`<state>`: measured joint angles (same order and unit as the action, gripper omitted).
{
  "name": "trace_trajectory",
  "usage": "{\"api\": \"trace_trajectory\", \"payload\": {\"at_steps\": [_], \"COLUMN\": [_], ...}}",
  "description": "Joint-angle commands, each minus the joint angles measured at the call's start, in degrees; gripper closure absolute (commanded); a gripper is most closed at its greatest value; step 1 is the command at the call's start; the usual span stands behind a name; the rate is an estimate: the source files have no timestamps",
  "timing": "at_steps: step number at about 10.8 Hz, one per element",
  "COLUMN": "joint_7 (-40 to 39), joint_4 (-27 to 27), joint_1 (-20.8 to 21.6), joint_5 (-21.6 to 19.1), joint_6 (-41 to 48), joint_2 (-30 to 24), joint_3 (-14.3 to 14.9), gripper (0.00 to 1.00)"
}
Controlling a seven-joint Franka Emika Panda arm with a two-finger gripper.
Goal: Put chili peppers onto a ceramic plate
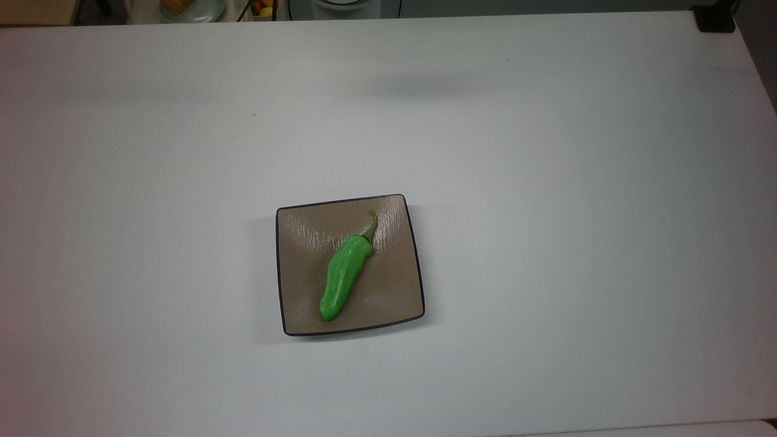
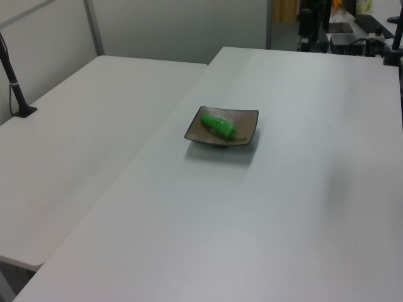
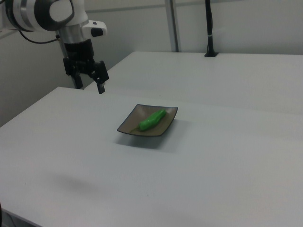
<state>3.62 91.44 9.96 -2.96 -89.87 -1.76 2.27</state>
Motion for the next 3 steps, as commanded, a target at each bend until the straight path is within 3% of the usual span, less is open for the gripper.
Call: {"api": "trace_trajectory", "payload": {"at_steps": [1,3], "joint_7": [-6.78,-7.05], "joint_4": [2.25,2.17], "joint_1": [-0.11,0.15], "joint_5": [1.11,1.11], "joint_6": [-5.4,-5.58], "joint_2": [-0.88,-0.27], "joint_3": [0.19,0.19], "gripper": [0.0,0.0]}}
